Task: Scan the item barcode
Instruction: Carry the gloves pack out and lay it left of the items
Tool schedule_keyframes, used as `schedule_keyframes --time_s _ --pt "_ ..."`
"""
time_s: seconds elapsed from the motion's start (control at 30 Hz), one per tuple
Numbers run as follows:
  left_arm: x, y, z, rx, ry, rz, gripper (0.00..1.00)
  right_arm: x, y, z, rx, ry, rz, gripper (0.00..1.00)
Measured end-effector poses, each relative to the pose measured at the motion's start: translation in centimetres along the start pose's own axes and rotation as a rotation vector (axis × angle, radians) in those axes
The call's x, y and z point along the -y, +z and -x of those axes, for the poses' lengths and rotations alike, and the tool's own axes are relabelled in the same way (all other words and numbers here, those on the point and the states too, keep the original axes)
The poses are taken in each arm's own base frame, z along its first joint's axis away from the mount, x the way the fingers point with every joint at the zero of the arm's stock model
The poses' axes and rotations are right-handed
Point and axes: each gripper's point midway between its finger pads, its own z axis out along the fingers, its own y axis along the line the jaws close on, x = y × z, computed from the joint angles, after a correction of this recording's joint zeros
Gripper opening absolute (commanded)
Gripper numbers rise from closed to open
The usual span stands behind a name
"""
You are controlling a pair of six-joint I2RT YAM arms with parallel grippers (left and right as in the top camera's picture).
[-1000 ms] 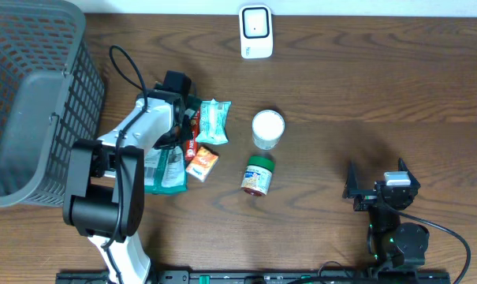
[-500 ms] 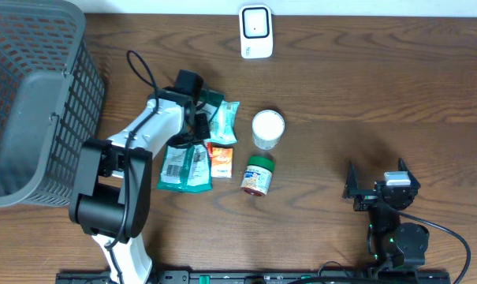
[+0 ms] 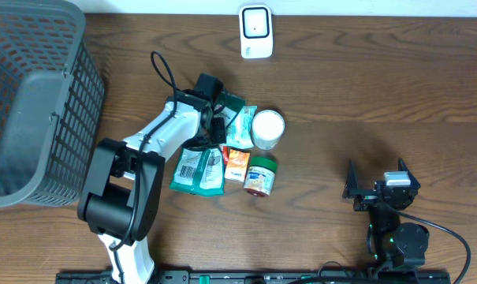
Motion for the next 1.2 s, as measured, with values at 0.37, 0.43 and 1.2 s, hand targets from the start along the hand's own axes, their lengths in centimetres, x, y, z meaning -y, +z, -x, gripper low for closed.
schedule_keyframes --time_s 0.37,0.43,1.2 --pt "-6.7 -2.1 2.5 0.07 -0.159 0.122 0.12 0.0 0.0 0.0 0.0 0.0 0.0 0.99" --pt "-6.8 -2.1 2.5 0.072 -0.165 0.128 0.21 0.0 0.0 0.0 0.0 0.0 0.0 0.99" --pt "-3.1 -8.3 3.4 0.172 -0.152 -0.082 0.07 0.0 0.0 0.0 0.0 0.0 0.0 0.99"
